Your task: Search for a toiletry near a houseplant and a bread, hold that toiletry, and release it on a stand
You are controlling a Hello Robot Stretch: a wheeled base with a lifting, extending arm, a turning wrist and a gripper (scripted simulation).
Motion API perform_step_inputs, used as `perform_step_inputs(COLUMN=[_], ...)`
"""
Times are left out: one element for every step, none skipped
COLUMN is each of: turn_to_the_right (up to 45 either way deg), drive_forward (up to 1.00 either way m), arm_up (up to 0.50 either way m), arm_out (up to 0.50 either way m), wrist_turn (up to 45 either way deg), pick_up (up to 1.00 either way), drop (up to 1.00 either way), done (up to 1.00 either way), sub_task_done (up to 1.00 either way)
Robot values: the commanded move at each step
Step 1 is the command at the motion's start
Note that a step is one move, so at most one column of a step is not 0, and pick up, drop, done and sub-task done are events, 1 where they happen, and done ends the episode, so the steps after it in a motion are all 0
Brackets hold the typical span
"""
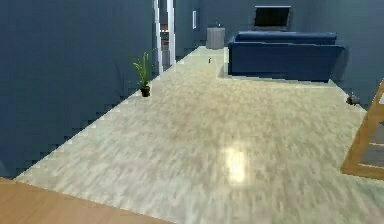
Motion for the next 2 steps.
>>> perform_step_inputs(turn_to_the_right=[0.0, 3.0], drive_forward=[1.0, 0.0], arm_up=[0.0, 0.0], arm_out=[0.0, 0.0], wrist_turn=[0.0, 0.0], pick_up=[0.0, 0.0], drop=[0.0, 0.0], done=[0.0, 0.0], sub_task_done=[0.0, 0.0])
